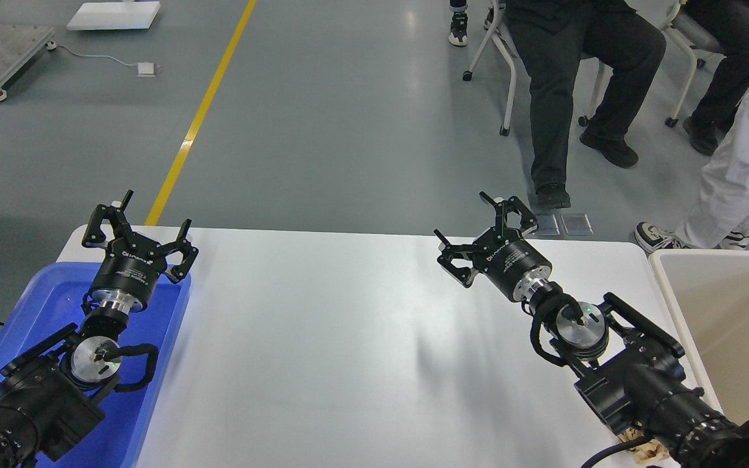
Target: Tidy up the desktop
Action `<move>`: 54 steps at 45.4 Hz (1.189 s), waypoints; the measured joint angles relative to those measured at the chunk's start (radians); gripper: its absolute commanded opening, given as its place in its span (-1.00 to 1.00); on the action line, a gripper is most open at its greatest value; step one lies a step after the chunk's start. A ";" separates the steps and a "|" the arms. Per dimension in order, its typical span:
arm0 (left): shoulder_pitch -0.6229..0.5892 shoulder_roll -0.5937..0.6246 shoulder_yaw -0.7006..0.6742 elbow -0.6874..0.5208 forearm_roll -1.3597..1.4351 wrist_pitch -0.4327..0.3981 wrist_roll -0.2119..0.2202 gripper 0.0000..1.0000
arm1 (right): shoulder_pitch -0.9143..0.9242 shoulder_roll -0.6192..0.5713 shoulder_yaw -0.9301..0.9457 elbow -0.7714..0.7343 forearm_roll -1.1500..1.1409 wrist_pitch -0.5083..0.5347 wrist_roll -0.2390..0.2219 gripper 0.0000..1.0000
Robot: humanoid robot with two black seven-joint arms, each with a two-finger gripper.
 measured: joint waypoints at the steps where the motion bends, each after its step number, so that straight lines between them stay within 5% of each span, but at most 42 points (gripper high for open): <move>1: 0.000 0.000 0.000 0.000 0.000 0.000 0.000 1.00 | 0.000 0.000 0.000 0.000 0.000 0.000 0.000 1.00; 35: 0.001 0.000 0.000 0.000 0.000 0.000 0.000 1.00 | 0.014 -0.075 -0.016 -0.009 -0.013 0.053 0.000 1.00; 54: 0.000 0.000 0.000 0.000 0.000 0.001 0.000 1.00 | -0.041 -0.411 -0.020 0.285 -0.054 0.105 -0.001 1.00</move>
